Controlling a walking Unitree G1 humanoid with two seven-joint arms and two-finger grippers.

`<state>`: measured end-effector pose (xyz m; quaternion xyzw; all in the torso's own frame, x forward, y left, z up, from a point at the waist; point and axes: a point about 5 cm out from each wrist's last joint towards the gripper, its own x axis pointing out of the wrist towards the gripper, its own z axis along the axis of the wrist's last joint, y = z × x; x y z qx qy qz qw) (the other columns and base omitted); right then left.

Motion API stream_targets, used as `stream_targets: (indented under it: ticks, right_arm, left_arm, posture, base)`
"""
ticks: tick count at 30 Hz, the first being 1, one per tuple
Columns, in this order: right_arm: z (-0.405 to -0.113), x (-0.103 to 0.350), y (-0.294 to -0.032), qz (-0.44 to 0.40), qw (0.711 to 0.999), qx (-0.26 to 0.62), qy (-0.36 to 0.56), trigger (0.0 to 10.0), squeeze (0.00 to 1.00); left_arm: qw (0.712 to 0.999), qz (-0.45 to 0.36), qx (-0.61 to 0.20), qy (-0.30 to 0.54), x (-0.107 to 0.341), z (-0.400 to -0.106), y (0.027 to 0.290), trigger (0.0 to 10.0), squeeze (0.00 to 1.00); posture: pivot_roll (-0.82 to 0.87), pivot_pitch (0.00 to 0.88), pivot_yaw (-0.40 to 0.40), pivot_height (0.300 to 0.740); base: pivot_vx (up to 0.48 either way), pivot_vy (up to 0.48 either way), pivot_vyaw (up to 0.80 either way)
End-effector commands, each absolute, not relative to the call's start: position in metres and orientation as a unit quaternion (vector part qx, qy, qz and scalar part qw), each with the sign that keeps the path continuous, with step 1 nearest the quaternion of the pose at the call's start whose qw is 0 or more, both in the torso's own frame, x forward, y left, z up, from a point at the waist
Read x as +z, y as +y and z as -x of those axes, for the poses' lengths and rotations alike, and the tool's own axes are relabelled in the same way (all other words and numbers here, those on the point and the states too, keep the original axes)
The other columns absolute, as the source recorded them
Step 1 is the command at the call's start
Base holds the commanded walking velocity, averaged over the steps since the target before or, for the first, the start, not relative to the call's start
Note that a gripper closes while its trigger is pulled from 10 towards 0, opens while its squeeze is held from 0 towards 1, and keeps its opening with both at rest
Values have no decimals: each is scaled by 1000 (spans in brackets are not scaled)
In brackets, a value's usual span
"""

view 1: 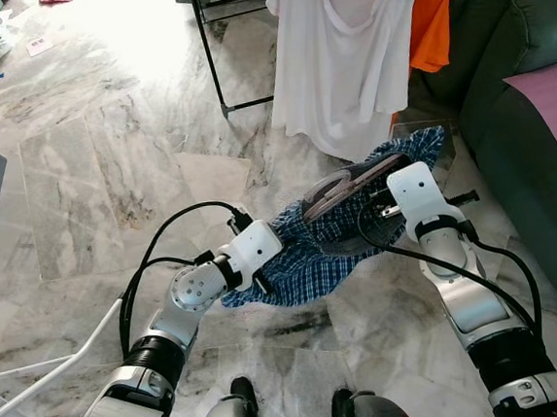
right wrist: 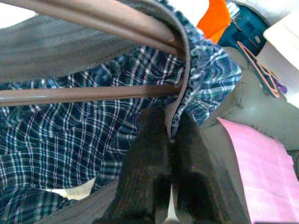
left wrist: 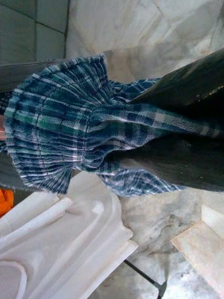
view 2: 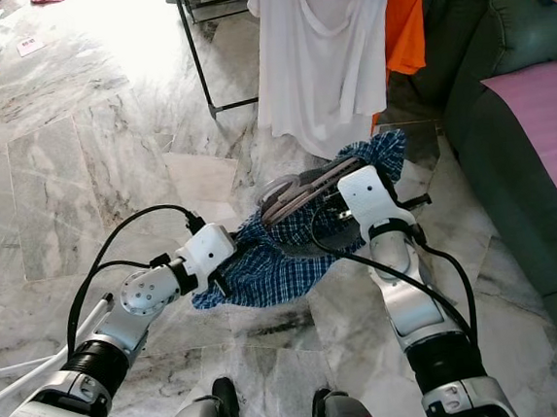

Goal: Hang hanger

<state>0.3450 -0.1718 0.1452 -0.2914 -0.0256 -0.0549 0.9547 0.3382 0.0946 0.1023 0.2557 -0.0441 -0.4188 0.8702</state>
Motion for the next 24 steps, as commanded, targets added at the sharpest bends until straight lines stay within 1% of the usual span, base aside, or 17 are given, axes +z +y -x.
stream_targets:
  ticks: [1,4,9,12,15,24]
  right_arm:
    - [-342,144,-169,288,956,-52,-31,0,0]
    - [-342,145,-168,286,956,-48,-34,0,0]
    - [-339,145,-155,277,960,-6,-43,0,0]
    - [-335,140,-141,272,960,47,-41,0,0]
    - [-333,139,-135,271,959,68,-40,0,0]
    - [-325,137,-111,252,951,177,-32,0,0]
  left_arm:
    - [867,-263,-421,-39,101,-338,95,0,0]
    - [867,-263,-421,-40,102,-339,95,0,0]
    - [867,-263,-421,-40,102,-339,96,0,0]
    - [867,-264,-421,-40,102,-339,96,0,0]
    - [867,-264,-421,-39,102,-339,96,0,0]
    - [865,-264,-426,-37,100,-338,93,0,0]
  posture:
    - [-5,289,34,740]
    - [-6,287,35,740]
    - [-4,288,37,740]
    - [-3,289,37,740]
    - [-3,290,37,740]
    - [-7,289,40,740]
  base:
    - [0,0,0]
    - [0,0,0]
    - [0,0,0]
    - [0,0,0]
    - [0,0,0]
    - [0,0,0]
